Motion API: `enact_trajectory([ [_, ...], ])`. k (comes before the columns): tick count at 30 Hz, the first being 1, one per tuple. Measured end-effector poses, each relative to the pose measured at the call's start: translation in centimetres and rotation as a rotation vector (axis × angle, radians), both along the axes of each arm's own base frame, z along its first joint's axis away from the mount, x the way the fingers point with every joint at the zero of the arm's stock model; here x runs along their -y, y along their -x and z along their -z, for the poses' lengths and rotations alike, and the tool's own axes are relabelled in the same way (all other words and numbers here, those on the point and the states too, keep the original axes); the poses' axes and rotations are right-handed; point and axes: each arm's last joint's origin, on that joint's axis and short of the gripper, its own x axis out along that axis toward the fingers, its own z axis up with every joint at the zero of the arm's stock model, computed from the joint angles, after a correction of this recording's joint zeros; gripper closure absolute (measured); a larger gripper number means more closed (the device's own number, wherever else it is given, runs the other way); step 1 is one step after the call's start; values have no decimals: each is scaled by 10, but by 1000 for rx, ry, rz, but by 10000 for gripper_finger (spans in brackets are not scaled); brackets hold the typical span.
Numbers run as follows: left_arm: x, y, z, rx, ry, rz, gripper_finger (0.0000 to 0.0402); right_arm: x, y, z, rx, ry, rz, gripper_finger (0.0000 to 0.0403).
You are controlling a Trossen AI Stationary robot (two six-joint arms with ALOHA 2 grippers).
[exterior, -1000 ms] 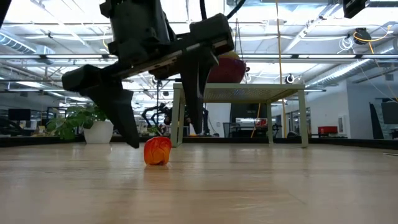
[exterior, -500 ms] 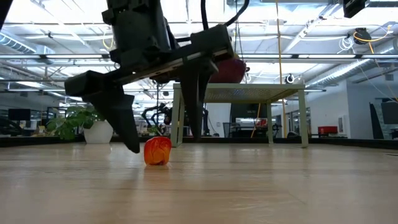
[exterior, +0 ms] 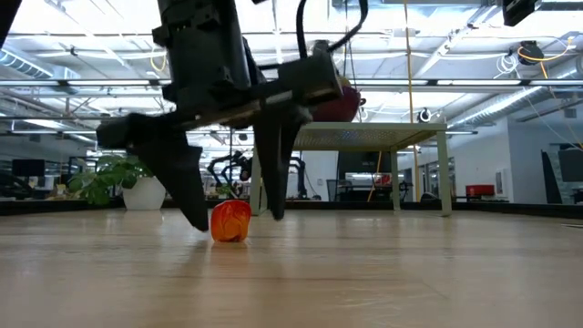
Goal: Pick & Place Fruit
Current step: Put the tomato into the strainer bowl
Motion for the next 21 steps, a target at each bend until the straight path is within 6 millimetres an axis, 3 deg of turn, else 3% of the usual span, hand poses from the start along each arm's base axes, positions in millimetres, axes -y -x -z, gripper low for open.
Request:
enact_trajectory([
  [7, 3, -7, 15, 9, 8, 33, 165, 0, 0, 0, 0, 0, 0, 403],
  [21, -1, -6, 15, -24, 56, 25, 246, 0, 0, 1, -6, 4, 4, 403],
])
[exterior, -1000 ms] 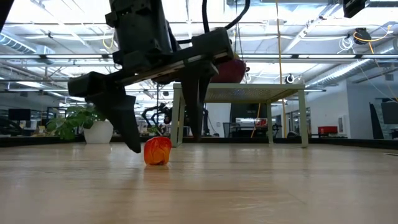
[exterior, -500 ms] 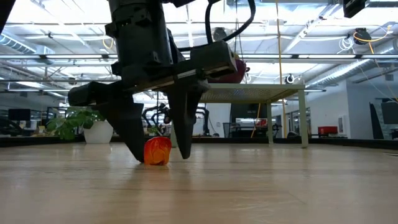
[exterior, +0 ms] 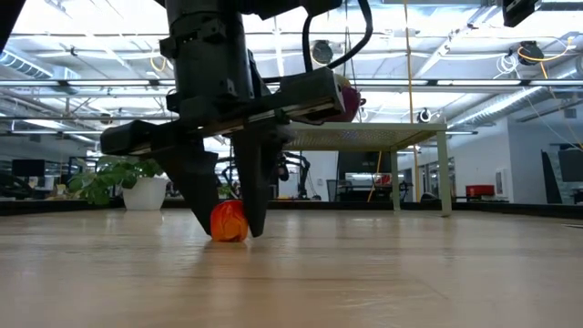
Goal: Pick & Place Fruit
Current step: Put the tomato into the strainer bowl
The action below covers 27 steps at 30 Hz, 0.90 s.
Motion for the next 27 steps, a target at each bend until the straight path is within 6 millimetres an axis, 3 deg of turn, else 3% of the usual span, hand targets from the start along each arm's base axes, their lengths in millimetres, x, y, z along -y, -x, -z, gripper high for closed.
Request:
enact_trajectory([
  [10, -1, 0, 0, -3, 3, -2, 333, 0, 0, 0, 0, 0, 0, 403],
  [17, -4, -2, -10, 52, -41, -4, 346, 0, 0, 0, -1, 0, 0, 403],
  [27, -29, 1, -85, 359, -258, -116, 348, 0, 0, 1, -11, 2, -3, 403],
])
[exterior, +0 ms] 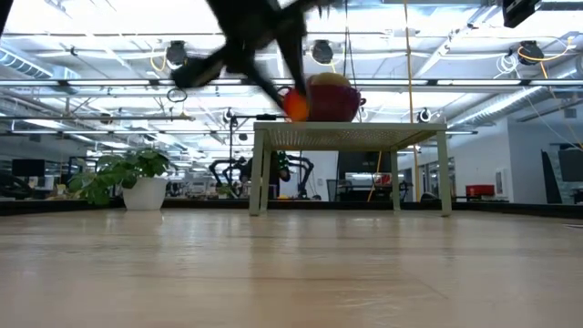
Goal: Pick & Place Fruit
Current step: Put the tomato into the strainer bowl
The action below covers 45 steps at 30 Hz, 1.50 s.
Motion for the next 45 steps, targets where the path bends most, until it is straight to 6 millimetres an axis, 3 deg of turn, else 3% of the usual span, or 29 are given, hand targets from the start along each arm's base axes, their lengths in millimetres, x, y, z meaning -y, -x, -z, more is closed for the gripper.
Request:
enact_trajectory([
  [10, -50, 19, -89, 258, -299, -42, 348, 0, 0, 0, 3, 28, 5, 403],
  [18, -113, 11, -127, 373, -534, -4, 348, 0, 0, 0, 11, 92, 17, 403],
  [25, -169, 9, -134, 390, -601, 51, 348, 0, 0, 0, 24, 174, 30, 403],
  [31, -202, 14, -135, 387, -579, 88, 348, 0, 0, 0, 24, 176, 30, 403],
  [37, -212, 18, -137, 335, -601, 107, 348, 0, 0, 0, 23, 176, 30, 403],
  [45, -203, 25, -136, 184, -547, 157, 348, 0, 0, 0, 24, 176, 30, 403],
])
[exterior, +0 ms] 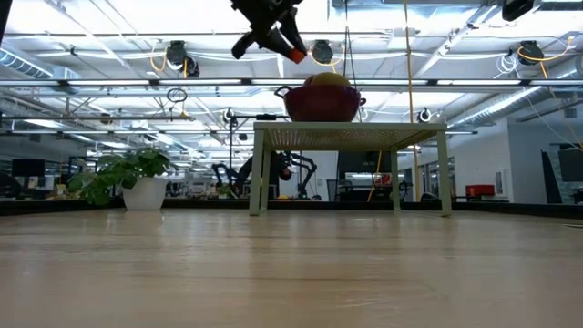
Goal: Pick & Place Fruit
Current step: Put the tomato into the strainer bowl
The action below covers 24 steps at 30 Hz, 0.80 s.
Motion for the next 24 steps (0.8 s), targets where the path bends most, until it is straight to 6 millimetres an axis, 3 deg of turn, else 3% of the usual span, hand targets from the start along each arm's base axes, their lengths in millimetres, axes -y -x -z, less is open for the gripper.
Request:
enact_trajectory([
  [14, -15, 3, -2, 1, -47, -26, 348, 0, 0, 0, 0, 0, 0, 403],
  [24, -16, 3, 10, -66, 8, -60, 348, 0, 0, 0, 0, 0, 0, 403],
])
